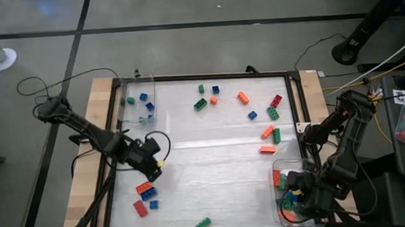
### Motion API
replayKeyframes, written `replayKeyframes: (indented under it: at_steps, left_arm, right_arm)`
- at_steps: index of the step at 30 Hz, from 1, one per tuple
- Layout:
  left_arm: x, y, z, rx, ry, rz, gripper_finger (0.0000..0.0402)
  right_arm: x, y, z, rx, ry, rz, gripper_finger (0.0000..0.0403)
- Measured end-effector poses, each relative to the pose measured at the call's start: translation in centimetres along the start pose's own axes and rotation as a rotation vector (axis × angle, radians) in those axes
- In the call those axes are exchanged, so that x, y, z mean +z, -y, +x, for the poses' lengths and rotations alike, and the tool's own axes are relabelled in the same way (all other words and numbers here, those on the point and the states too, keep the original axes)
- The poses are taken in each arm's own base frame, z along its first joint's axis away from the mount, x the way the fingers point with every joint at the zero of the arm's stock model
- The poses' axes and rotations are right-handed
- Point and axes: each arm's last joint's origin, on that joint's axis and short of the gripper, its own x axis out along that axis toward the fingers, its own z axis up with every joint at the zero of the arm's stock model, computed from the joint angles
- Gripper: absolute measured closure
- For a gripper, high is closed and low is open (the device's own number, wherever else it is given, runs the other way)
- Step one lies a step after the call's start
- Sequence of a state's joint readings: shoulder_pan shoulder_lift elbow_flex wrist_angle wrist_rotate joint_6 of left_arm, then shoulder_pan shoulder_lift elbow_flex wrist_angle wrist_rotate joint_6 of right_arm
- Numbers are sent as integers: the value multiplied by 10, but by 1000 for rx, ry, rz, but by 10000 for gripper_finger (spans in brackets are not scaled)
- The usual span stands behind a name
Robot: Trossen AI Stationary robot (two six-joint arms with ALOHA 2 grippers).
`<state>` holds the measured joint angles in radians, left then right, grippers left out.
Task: Sort blocks by size
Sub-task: Put the 8 stud blue game piece into the bottom transparent bin, then put the 4 stud green game piece into the top transparent bin
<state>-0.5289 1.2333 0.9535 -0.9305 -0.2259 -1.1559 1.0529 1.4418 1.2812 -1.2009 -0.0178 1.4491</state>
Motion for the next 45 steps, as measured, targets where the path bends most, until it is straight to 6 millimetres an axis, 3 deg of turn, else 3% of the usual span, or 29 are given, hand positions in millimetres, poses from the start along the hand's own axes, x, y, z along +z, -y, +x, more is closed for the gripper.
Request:
replayKeyframes:
  at_steps: [4,9,15,24,32,39,42,45]
  left_arm:
    - [-17,8,9,32,-99,-14,202]
    - [-37,3,17,233,-182,-41,202]
    - [-43,-10,21,484,-165,-273,202]
    - [-47,-8,35,544,-153,-283,202]
    - [-62,-32,64,589,-142,-339,202]
    - [-74,-49,87,527,-138,-360,202]
    - [-75,-51,88,537,-131,-354,216]
    - [-74,-51,88,521,-122,-350,255]
  right_arm:
    - [0,0,0,-7,24,16,195]
    - [1,0,0,-9,60,13,192]
    - [3,0,0,-9,105,12,192]
    - [4,-5,0,46,111,14,191]
    - [4,-9,-1,84,115,15,191]
    - [4,-9,0,83,115,15,191]
    - [4,-9,0,81,132,11,191]
    - [6,-9,-1,72,188,-12,191]
